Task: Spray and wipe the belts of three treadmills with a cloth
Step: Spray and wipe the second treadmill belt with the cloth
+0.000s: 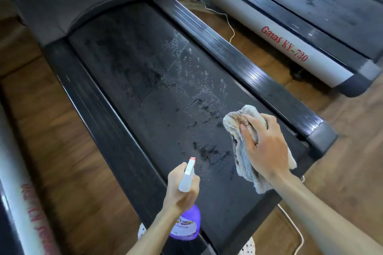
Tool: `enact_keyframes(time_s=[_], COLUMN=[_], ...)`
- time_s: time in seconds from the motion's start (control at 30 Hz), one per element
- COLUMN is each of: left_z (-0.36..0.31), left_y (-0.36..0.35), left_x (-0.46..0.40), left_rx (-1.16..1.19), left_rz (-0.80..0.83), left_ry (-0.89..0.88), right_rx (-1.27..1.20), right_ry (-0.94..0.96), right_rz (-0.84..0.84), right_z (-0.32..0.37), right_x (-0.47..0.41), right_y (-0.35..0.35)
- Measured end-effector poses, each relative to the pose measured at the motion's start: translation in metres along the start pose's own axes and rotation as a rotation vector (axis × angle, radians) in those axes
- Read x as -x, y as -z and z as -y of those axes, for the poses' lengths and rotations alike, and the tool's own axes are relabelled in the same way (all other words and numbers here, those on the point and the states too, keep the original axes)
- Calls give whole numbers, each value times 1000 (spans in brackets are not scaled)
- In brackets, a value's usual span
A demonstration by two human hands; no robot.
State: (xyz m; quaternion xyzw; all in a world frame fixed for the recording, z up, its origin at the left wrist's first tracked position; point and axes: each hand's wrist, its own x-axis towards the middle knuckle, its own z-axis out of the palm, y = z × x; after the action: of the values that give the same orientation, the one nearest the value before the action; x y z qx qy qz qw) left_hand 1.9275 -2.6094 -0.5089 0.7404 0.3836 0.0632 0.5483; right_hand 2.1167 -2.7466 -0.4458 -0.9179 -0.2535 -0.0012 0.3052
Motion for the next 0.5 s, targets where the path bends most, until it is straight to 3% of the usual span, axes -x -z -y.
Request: enact_keyframes(time_s=[0.23, 0.5], left_z=[-7, -9], left_y=[-35, -57], left_x=[17, 25], left_rx=[35, -46], left_rz=[109, 63], left_ry=[-22, -110], right_rx=[28, 32], right_ry=[-41, -189], right_rz=[11, 19], right_z=[-35, -77], right_x=[16, 51], right_y=[14, 28])
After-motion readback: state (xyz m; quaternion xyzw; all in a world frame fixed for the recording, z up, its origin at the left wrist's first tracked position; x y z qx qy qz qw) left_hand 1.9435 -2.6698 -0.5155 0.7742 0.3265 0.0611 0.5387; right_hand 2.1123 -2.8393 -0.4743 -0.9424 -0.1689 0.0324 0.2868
